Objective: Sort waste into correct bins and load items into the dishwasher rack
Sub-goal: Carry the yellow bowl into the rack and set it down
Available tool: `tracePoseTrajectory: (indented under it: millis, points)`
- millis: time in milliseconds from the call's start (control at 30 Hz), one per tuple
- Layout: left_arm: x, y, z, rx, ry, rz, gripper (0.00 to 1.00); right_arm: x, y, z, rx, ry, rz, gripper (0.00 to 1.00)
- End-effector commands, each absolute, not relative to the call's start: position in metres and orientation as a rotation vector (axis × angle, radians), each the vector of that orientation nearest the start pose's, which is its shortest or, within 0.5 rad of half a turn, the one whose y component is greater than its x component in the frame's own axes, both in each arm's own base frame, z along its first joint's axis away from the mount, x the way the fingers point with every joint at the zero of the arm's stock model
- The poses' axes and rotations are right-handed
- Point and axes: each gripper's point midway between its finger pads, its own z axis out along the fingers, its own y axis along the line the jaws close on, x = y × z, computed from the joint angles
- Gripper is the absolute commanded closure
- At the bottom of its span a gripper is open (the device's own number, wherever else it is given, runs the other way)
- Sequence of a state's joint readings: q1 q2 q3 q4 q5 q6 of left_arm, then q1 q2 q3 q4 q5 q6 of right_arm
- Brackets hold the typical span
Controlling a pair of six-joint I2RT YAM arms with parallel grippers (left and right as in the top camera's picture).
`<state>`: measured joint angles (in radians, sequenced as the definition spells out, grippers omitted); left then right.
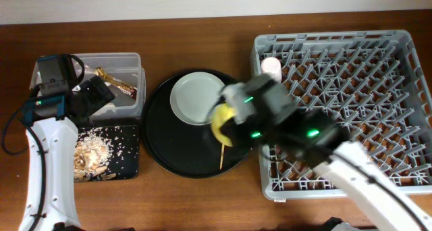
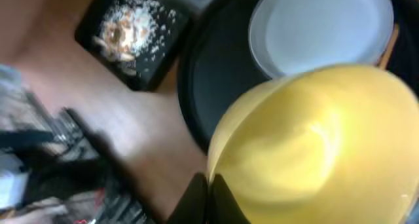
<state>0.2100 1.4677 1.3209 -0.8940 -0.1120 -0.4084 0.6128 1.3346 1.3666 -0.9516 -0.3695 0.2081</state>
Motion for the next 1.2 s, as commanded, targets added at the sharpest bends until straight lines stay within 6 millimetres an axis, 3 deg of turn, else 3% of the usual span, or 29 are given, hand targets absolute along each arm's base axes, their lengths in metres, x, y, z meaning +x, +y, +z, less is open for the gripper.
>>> tracePoseTrajectory:
  millis: [0,67,100,167,267,333,533,800,1167]
  points:
    - [0.357,0.097,0.199,-0.81,2.444,0.077,0.01,0.24,0.228,0.278,-0.642,2.446,1.201,0.96]
    - [0.357,0.097,0.199,-0.81,2.444,0.077,0.01,0.247,0.209,0.288,-0.577,2.366,1.388,0.96]
    - [0.357,0.097,0.199,-0.81,2.444,0.077,0.01,0.257,0.186,0.289,-0.481,2.301,1.5,0.96]
    - [0.357,0.097,0.199,-0.81,2.444,0.077,0.01,0.263,0.16,0.285,-0.372,2.224,1.607,0.96]
    - [0.357,0.097,0.199,-0.81,2.444,0.077,0.01,0.265,0.117,0.26,-0.15,2.098,1.732,0.96]
    - [0.357,0.097,0.199,-0.81,2.444,0.077,0.01,0.261,0.102,0.243,-0.055,2.029,1.785,0.96]
    - [0.357,0.097,0.199,-0.81,2.444,0.077,0.01,0.251,0.096,0.201,0.049,1.983,1.854,0.96]
    - [0.357,0.097,0.199,-0.81,2.444,0.077,0.01,0.257,0.087,0.155,0.083,2.231,1.608,0.95]
    - [0.357,0.097,0.199,-0.81,2.444,0.077,0.01,0.253,0.083,0.14,0.123,2.333,1.532,0.84]
